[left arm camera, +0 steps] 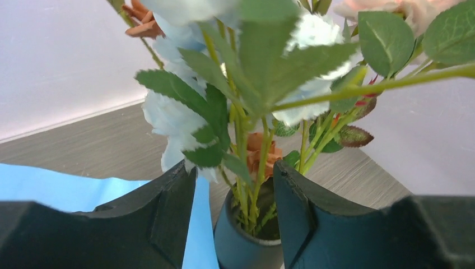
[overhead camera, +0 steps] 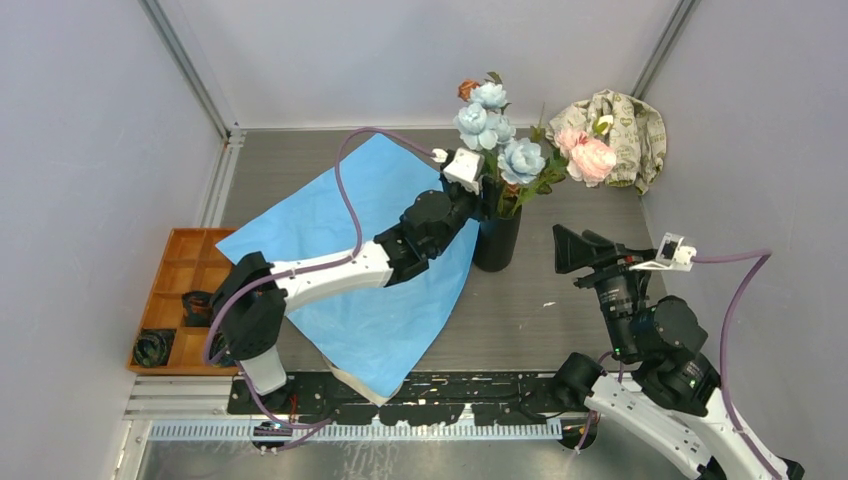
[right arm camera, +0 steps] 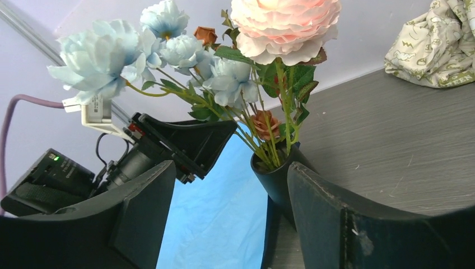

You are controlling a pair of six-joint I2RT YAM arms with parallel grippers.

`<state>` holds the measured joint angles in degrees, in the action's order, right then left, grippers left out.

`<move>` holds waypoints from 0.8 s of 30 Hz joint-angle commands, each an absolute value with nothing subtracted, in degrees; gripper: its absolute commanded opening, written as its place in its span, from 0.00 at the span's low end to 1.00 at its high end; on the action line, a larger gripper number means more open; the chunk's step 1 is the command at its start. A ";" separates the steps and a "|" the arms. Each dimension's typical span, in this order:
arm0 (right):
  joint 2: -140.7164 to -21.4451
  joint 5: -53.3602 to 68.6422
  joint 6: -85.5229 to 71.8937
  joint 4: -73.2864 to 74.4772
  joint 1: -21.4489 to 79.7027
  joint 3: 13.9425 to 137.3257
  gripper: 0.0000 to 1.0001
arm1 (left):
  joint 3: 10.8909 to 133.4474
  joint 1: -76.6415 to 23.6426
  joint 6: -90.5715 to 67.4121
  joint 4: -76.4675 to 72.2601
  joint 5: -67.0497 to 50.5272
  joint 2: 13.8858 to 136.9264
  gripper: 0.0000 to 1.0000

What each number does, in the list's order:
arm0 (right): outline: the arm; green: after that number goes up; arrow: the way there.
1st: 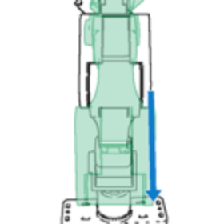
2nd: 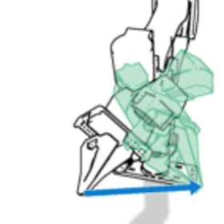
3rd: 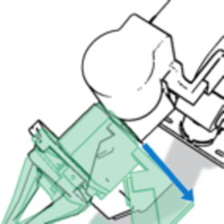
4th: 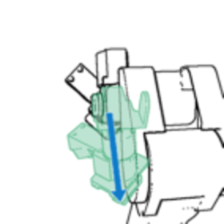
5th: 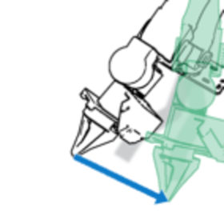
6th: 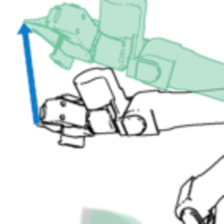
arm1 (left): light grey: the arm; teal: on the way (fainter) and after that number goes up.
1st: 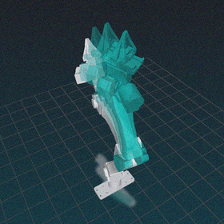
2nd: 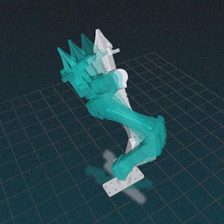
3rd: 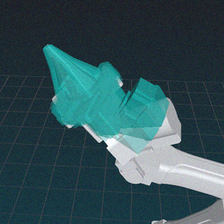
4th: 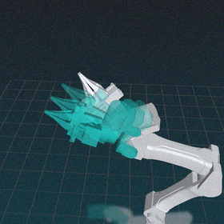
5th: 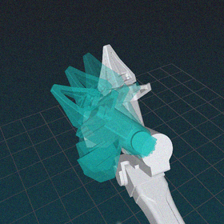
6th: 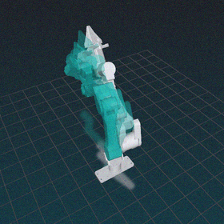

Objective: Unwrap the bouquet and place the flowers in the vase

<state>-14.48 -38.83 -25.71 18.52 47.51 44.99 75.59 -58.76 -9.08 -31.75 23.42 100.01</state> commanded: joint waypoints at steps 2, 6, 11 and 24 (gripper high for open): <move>-16.41 -38.64 -25.71 17.52 47.46 45.77 0.80 | 72.40 -59.05 -11.12 -30.16 25.52 92.13 0.55; -16.83 -39.25 -25.57 17.79 47.50 46.09 0.81 | 70.78 -59.03 -11.88 -27.02 25.70 88.94 0.57; -17.67 -42.11 -25.69 18.53 47.47 46.79 0.84 | 67.26 -59.43 -13.31 -22.42 26.97 82.67 0.56; -24.17 -57.38 -30.72 25.07 47.46 50.75 0.97 | 56.87 -60.56 -26.30 9.86 44.21 57.52 0.52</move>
